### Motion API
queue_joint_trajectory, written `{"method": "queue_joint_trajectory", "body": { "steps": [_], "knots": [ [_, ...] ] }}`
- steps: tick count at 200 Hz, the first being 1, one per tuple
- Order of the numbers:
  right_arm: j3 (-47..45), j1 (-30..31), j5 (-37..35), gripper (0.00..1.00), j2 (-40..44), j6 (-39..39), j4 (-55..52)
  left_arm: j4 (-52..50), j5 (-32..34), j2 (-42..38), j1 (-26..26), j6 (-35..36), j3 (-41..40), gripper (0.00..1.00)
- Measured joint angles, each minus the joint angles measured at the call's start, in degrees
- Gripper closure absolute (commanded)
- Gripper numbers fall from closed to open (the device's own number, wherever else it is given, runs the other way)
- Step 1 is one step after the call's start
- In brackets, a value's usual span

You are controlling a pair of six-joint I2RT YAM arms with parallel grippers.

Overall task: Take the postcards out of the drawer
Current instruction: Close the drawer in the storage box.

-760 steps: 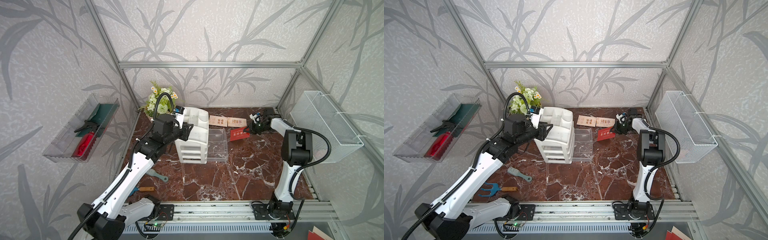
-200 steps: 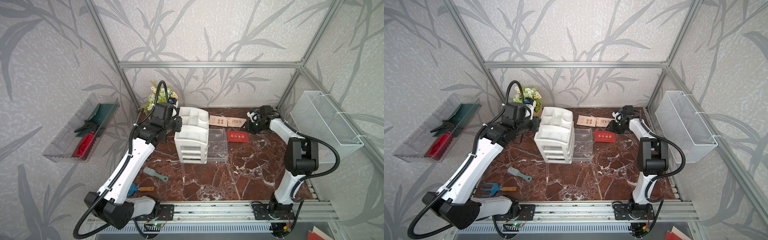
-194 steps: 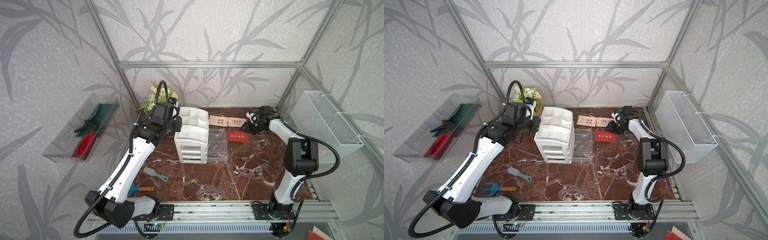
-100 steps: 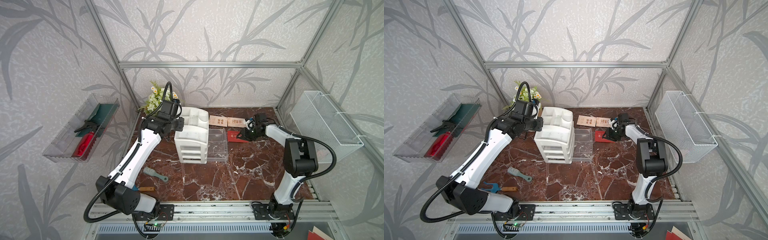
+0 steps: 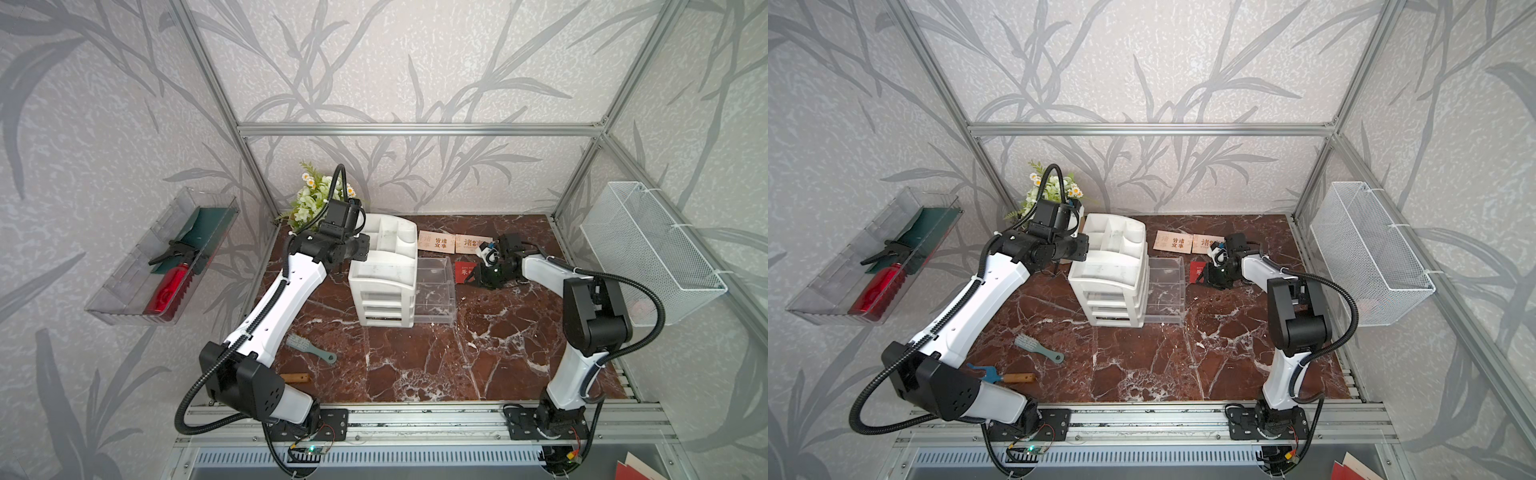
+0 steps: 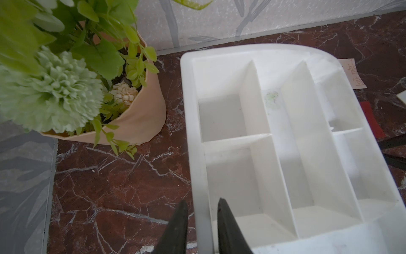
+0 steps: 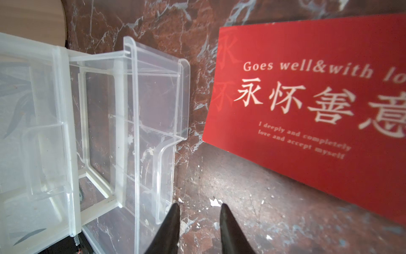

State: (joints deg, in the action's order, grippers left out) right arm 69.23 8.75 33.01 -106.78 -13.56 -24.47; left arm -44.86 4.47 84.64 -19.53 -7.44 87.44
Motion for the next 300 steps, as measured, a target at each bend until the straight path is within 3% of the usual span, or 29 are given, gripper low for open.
{"method": "queue_joint_trajectory", "body": {
  "steps": [86,300],
  "knots": [
    [0.04,4.70,-0.02,0.69,-1.60,-1.38,1.46,0.52,-0.04,0.76,0.04,-1.49,0.28,0.91],
    [7.54,15.30,3.52,0.70,-9.44,-6.21,4.83,0.66,-0.50,0.74,0.17,-2.73,0.28,0.92]
  ]
}}
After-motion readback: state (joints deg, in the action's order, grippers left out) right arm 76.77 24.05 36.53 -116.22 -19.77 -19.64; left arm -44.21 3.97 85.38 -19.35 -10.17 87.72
